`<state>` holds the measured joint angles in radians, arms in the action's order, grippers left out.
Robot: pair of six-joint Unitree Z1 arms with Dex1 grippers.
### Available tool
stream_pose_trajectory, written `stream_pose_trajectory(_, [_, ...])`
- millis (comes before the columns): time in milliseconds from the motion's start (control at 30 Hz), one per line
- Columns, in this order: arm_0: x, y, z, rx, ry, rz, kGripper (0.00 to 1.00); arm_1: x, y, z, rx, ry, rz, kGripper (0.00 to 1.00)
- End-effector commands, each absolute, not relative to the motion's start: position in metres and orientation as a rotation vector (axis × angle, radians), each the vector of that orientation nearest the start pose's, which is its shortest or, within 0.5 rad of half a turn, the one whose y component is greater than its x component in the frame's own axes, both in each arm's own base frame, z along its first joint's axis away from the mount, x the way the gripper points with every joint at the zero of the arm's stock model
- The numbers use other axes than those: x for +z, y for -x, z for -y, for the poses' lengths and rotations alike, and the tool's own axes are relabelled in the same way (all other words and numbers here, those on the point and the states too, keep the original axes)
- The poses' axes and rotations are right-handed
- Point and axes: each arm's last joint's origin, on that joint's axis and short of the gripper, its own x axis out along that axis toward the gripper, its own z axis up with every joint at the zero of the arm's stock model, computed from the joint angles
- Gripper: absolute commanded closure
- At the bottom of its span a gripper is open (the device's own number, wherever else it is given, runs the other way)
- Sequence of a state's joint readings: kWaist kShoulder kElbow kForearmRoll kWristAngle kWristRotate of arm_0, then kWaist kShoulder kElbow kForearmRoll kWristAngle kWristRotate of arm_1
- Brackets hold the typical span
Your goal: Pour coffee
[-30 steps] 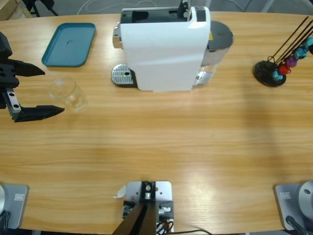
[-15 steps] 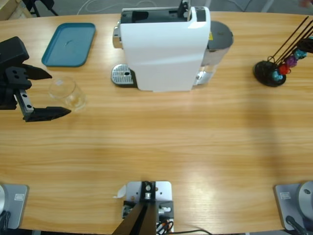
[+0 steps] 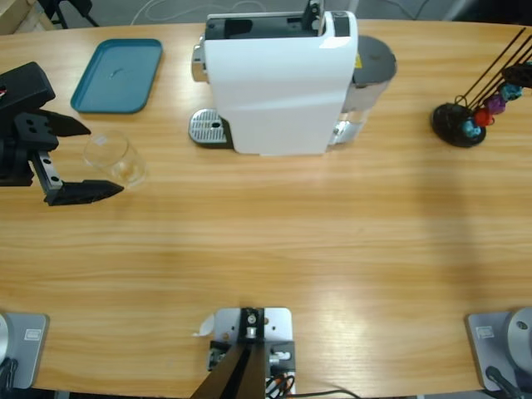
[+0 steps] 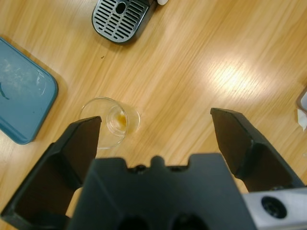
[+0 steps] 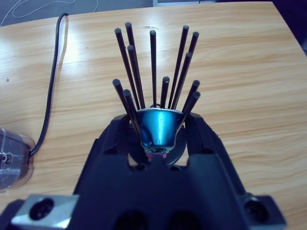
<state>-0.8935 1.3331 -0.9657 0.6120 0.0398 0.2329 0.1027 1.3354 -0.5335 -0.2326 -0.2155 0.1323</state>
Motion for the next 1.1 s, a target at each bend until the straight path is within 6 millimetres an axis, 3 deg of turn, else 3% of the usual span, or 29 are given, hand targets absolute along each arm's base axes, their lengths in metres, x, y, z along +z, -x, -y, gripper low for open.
stream_pose_trajectory(33, [0.3063, -0.1342, 0.1652, -0.879, -0.662, -0.865, 0.0, 0.2634, -0.1905, -0.0079, -0.151, -0.049, -0.564, 0.543])
stream_pose_trajectory(133, [0.3066, -0.1336, 0.1645, -0.878, -0.66, -0.864, 0.001, 0.2655, -0.1881, -0.0078, -0.15, -0.05, -0.561, 0.457])
stream_pose_trajectory(233, [0.3068, -0.1328, 0.1635, -0.878, -0.658, -0.862, 0.0, 0.2669, -0.1857, -0.008, -0.147, -0.049, -0.558, 0.453])
stream_pose_trajectory(667, [0.3072, -0.1316, 0.162, -0.875, -0.651, -0.862, 0.004, 0.2632, -0.1857, -0.0092, -0.123, -0.048, -0.574, 0.536])
stream_pose_trajectory(733, [0.3077, -0.1312, 0.1614, -0.875, -0.65, -0.859, 0.004, 0.2615, -0.1859, -0.009, -0.128, -0.045, -0.581, 0.653])
stream_pose_trajectory(1000, [0.3071, -0.1297, 0.1596, -0.874, -0.649, -0.86, 0.004, 0.2587, -0.1871, -0.0085, -0.141, -0.037, -0.59, 0.682])
stream_pose_trajectory(1067, [0.3072, -0.1296, 0.1595, -0.874, -0.648, -0.86, 0.004, 0.2587, -0.1871, -0.0083, -0.143, -0.034, -0.59, 0.864])
stream_pose_trajectory(1100, [0.3072, -0.1295, 0.1593, -0.874, -0.648, -0.859, 0.004, 0.2588, -0.1872, -0.0083, -0.142, -0.034, -0.589, 0.869])
